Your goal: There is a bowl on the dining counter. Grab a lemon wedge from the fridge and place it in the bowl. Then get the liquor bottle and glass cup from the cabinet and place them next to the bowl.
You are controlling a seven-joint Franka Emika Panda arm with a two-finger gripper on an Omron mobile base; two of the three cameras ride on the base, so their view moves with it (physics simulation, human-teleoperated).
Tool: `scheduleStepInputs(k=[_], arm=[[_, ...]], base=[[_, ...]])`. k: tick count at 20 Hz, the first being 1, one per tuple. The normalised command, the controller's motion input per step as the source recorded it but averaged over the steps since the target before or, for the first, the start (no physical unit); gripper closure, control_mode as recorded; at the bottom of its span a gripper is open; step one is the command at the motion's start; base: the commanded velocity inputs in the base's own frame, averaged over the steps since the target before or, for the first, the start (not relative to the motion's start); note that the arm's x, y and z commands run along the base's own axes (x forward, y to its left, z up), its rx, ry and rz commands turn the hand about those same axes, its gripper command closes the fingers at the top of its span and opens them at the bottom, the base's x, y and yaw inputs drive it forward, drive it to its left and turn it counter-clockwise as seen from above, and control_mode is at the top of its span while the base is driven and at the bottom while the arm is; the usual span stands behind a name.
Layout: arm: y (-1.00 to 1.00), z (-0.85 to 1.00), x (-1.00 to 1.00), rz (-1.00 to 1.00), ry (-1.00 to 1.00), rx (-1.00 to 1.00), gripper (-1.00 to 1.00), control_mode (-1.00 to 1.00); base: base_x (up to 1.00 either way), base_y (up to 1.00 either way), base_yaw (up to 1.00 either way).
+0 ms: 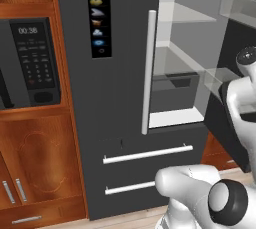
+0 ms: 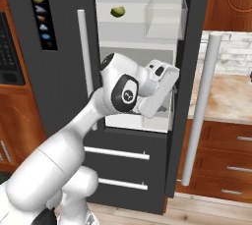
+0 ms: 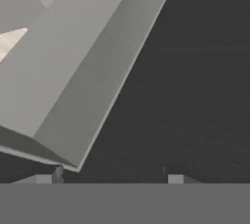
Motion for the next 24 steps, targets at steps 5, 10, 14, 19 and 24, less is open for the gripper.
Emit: scheduleStepInputs(k=[5, 10, 14, 19, 24], arm=[[-0.25, 0.0, -0.31, 0.01, -0.14, -0.06, -1.0, -1.0], [0.37, 0.02, -0.46, 0.02, -0.16, 0.08, -1.0, -1.0], [0.36, 0.09, -0.03, -0.06, -0.12, 0.48, -1.0, -1.0], [0.81, 0.33, 0.06, -0.13, -0.27, 0.45, -1.0, -1.0], [1.0, 0.28, 0.16, -0.18, -0.4, 0.16, -1.0, -1.0]], base=[[0.0, 0.0, 0.0], [0.0, 0.0, 0.0], [0.0, 0.0, 0.0], [0.0, 0.0, 0.0], [0.0, 0.0, 0.0]])
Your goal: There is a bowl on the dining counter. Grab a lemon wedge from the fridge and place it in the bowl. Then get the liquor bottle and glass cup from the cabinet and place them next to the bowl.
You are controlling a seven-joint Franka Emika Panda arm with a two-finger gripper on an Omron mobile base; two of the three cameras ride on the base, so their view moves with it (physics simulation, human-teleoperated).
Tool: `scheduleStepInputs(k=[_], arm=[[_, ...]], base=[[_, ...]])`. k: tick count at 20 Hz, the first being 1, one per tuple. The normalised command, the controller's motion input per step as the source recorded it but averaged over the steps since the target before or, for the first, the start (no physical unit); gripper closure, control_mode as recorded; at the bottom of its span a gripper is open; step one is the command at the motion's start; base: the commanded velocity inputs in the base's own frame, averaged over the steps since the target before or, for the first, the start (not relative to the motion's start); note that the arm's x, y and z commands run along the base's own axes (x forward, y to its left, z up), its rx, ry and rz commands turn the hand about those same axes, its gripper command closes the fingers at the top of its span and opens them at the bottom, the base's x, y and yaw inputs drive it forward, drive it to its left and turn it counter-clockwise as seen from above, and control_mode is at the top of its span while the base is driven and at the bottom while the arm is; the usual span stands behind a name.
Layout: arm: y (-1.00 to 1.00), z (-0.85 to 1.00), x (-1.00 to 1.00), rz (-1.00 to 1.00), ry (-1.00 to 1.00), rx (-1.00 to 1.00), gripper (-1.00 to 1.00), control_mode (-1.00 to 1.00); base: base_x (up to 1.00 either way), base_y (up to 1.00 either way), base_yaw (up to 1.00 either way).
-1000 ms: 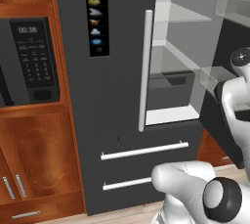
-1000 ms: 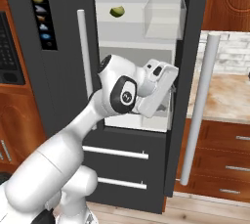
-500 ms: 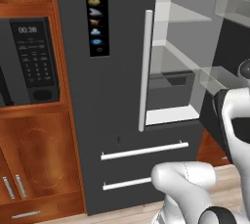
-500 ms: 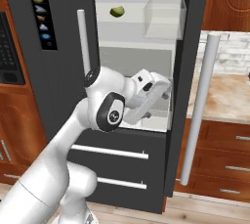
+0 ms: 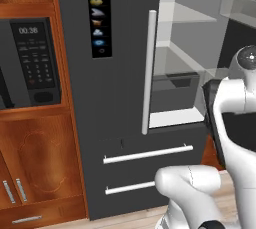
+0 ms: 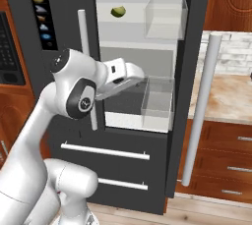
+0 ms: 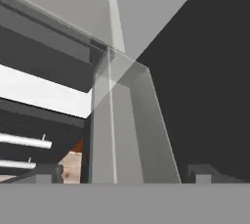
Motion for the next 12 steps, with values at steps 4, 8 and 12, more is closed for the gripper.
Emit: scheduleStepInputs(k=[4, 8, 12], arm=[[1.0, 0.17, 0.1, -0.22, -0.42, 0.06, -1.0, -1.0], [0.96, 0.02, 0.12, -0.14, -0.36, 0.14, -1.0, -1.0], [0.24, 0.0, 0.03, -0.01, -0.14, 0.22, -1.0, -1.0]], base=[[0.0, 0.0, 0.0], [0.0, 0.0, 0.0], [0.0, 0.0, 0.0]])
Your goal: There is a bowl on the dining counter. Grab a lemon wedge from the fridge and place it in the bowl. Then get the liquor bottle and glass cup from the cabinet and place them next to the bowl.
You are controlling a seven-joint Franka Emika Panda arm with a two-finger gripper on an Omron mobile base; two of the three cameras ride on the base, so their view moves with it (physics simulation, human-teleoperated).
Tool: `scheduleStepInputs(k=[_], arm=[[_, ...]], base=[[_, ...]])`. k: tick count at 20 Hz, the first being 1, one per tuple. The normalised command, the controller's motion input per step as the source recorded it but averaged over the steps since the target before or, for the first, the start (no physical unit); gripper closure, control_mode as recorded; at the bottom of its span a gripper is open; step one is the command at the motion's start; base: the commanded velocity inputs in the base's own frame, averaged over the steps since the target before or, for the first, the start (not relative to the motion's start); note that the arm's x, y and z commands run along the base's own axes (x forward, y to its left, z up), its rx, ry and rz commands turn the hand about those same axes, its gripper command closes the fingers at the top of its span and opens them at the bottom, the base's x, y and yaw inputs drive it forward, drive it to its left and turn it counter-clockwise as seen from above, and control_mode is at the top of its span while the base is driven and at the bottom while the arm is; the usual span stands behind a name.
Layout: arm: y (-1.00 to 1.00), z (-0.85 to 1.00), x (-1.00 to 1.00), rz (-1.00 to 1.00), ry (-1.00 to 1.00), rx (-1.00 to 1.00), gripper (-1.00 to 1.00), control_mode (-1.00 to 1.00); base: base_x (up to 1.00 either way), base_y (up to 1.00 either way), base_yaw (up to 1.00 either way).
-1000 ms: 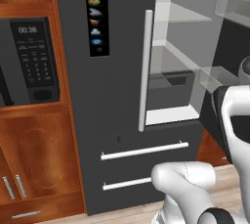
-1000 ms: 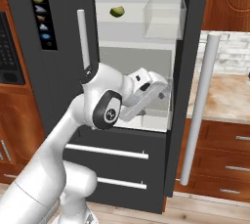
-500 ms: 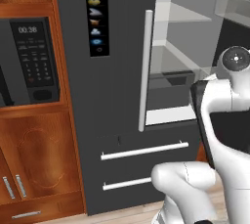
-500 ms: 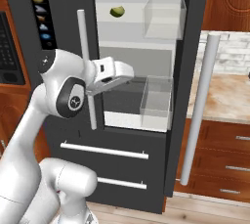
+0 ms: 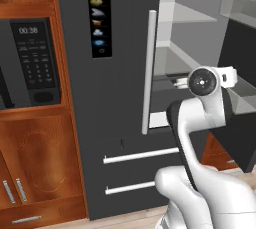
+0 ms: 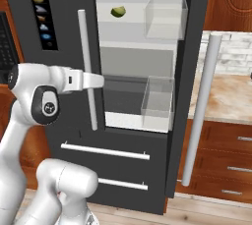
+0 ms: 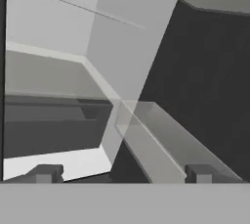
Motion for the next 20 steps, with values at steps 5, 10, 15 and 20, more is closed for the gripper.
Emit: scheduleStepInputs(k=[5, 10, 15, 20], arm=[[0.01, -0.05, 0.0, 0.0, 0.0, 0.01, -1.0, -1.0], [0.15, -0.08, 0.17, 0.0, -0.14, 0.03, -1.0, -1.0], [0.18, -0.08, 0.23, 0.0, -0.12, 0.01, -1.0, -1.0], [0.13, -0.01, 0.16, 0.0, -0.07, 0.06, -1.0, -1.0]], base=[[0.0, 0.0, 0.0], [0.0, 0.0, 0.0], [0.0, 0.0, 0.0], [0.0, 0.0, 0.0]])
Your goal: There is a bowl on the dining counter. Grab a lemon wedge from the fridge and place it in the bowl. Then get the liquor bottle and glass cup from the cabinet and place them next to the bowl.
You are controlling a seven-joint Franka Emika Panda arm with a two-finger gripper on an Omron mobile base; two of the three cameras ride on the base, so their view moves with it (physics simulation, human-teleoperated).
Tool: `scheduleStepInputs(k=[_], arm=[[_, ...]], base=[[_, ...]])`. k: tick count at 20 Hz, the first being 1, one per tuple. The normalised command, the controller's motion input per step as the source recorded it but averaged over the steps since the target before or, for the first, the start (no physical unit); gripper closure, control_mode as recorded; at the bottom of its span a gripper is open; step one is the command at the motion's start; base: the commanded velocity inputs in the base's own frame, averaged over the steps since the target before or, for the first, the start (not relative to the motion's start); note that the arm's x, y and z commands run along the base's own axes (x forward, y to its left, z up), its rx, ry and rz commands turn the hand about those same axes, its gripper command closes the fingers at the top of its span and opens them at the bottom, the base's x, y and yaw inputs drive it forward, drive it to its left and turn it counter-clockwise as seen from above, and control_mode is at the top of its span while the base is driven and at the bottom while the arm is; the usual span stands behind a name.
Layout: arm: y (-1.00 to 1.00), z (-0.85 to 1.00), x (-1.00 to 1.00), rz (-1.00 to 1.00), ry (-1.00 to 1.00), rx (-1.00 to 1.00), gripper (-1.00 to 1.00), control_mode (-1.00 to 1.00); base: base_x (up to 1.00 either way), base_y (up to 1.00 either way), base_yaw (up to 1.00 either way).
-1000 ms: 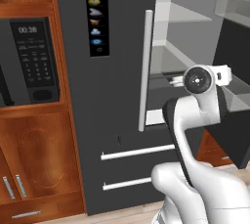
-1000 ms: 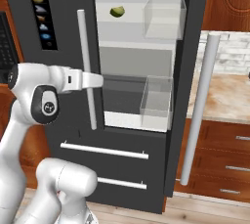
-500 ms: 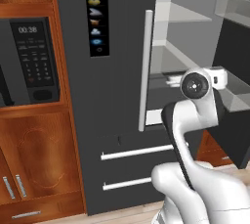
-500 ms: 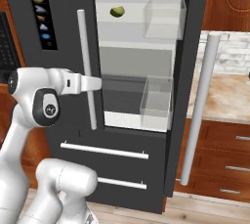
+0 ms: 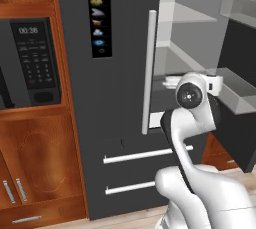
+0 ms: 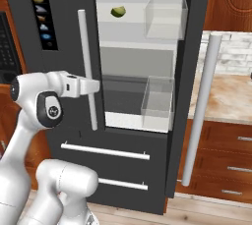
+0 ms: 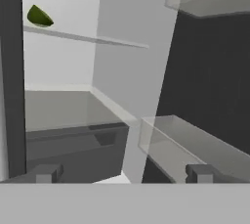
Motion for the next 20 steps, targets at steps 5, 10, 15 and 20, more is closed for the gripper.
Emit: scheduleStepInputs(k=[5, 10, 15, 20], arm=[[0.01, 0.0, 0.21, 0.03, -0.01, 0.18, -1.0, -1.0], [0.13, 0.02, 0.54, 0.17, 0.17, 0.25, -1.0, -1.0], [0.53, 0.03, 0.45, 0.3, 0.14, 0.11, -1.0, -1.0], [0.76, 0.12, 0.22, 0.23, 0.01, 0.0, -1.0, -1.0]], base=[[0.0, 0.0, 0.0], [0.0, 0.0, 0.0], [0.0, 0.0, 0.0], [0.0, 0.0, 0.0]])
